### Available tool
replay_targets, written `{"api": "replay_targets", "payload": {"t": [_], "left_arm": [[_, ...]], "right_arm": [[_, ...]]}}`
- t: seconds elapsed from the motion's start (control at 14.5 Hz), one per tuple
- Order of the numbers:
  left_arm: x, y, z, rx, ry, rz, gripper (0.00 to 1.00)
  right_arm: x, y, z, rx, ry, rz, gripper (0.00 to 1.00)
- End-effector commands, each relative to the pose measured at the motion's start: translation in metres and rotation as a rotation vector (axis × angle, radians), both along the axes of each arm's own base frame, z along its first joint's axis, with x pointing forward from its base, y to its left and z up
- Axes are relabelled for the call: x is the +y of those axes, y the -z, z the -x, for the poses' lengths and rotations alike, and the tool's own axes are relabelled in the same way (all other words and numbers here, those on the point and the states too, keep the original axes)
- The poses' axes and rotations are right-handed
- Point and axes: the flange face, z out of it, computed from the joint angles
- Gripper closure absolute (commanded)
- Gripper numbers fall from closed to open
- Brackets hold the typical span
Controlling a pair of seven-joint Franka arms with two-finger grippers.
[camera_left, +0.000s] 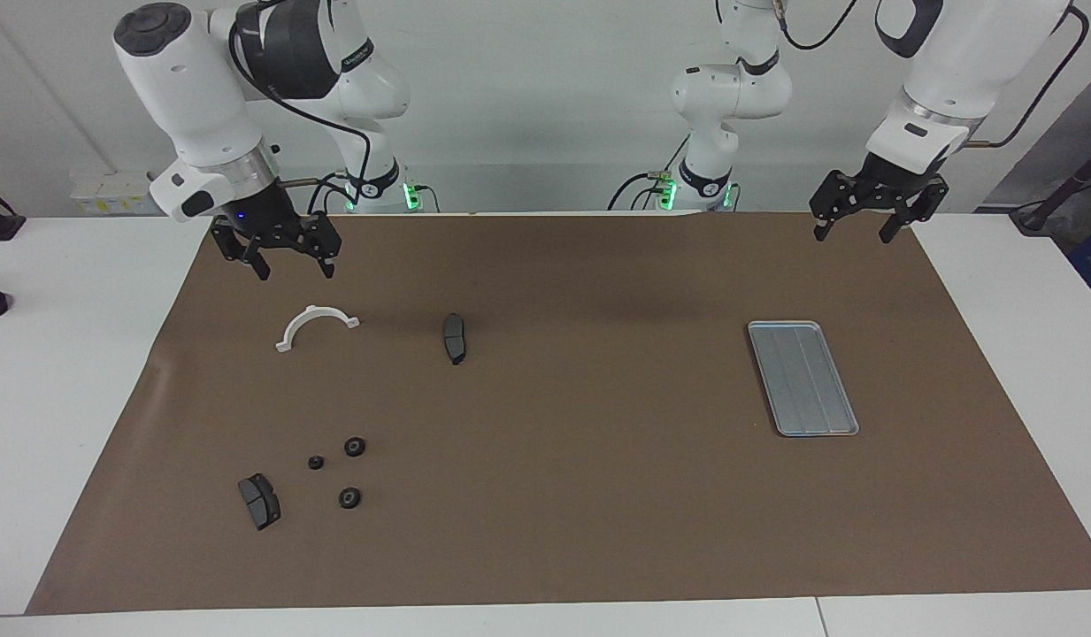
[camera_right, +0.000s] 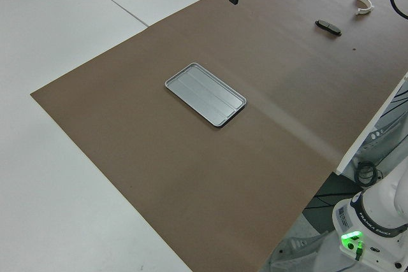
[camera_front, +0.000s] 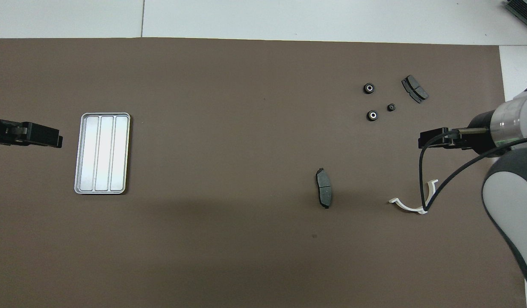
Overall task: Pick bearing gear from pile to tray
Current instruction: 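Reach the right gripper toward the small black bearing gears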
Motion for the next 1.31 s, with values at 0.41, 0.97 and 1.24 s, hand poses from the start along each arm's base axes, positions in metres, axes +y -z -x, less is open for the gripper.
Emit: {"api": "replay_targets", "payload": {"t": [0.41,0.97,1.24], "left_arm": [[0.007,0.000,0.006,0.017,0.055,0.010,0.00],[-0.002,-0.009,0.008,0.008,0.065,0.017,0.00],[-0.004,-0.004,0.014,0.014,0.071,0.018,0.00]], "right_arm": [[-0.010,0.162,-0.081,-0.074,-0.048,0.046,0.00],[0.017,0.257,-0.104,-0.127,-0.060,0.087,0.05],[0.018,0.266,-0.106,-0.139,-0.064,0.108,0.25]]}}
